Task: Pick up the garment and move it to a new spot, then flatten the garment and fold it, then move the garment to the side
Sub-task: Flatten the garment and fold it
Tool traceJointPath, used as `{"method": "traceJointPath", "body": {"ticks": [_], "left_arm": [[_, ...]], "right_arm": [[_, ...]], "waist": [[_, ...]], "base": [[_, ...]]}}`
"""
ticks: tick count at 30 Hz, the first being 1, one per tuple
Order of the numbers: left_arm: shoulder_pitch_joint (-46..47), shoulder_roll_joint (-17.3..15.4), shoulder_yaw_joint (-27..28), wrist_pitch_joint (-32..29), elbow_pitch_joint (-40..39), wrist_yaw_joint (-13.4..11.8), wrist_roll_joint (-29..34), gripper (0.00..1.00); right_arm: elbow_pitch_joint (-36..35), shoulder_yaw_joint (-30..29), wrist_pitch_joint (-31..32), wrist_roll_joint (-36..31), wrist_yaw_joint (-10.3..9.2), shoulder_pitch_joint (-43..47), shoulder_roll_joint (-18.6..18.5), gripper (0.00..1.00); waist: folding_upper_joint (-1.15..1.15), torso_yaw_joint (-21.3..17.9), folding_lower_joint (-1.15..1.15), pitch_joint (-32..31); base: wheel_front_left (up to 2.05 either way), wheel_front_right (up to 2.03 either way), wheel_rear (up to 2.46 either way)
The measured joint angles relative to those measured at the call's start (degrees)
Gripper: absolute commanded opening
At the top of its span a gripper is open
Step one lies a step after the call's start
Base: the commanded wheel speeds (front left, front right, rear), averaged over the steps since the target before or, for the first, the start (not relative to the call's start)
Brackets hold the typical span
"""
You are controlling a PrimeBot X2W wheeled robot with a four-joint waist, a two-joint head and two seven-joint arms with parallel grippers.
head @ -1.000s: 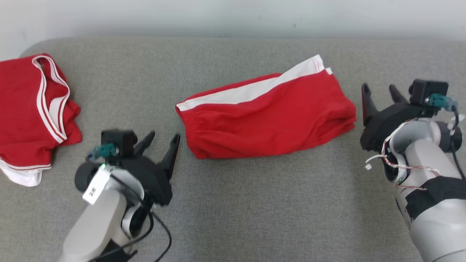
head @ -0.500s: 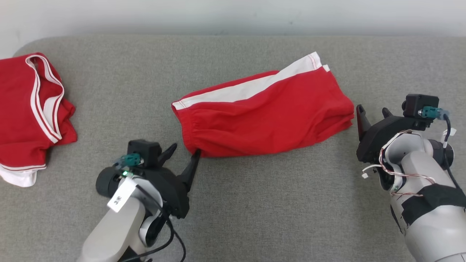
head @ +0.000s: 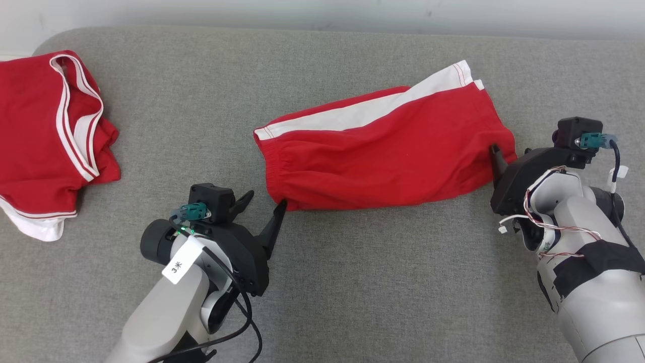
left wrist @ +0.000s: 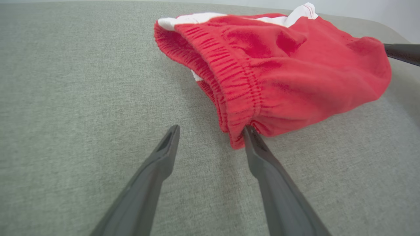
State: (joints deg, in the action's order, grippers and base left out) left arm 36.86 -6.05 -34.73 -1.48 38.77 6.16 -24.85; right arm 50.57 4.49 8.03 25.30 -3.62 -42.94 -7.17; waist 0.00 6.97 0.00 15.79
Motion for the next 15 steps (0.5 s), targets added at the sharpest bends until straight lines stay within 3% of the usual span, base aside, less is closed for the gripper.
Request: {"method": "traceJointPath", "body": {"ticks": [12, 13, 14, 15], "left_arm": [[0.4, 0.9, -1.8, 1.2, 0.6, 0.9, -0.9, 1.00], [0.4, 1.0, -2.1, 1.4, 0.6, 0.9, -0.9, 0.96], [0.4, 1.0, -2.4, 1.4, 0.7, 0.9, -0.9, 0.78], [0.4, 1.0, -2.6, 1.5, 0.7, 0.9, -1.0, 0.69]], "right_arm": [[2.7, 0.3, 1.6, 0.0, -0.49, -0.1, -0.3, 1.00], [2.8, 0.3, 1.7, 0.0, -0.49, -0.2, -0.3, 0.98], [2.8, 0.3, 1.9, 0.0, -0.51, -0.3, -0.3, 0.92], [3.0, 0.3, 2.1, 0.0, -0.53, -0.5, -0.3, 0.92]], "waist": [[0.00, 0.4, 0.00, -0.2], [0.00, 0.3, 0.00, -0.2], [0.00, 0.3, 0.00, -0.2], [0.00, 0.2, 0.00, -0.1]], "base": [[0.00, 0.00, 0.00], [0.00, 0.00, 0.00], [0.00, 0.00, 0.00], [0.00, 0.00, 0.00]]}}
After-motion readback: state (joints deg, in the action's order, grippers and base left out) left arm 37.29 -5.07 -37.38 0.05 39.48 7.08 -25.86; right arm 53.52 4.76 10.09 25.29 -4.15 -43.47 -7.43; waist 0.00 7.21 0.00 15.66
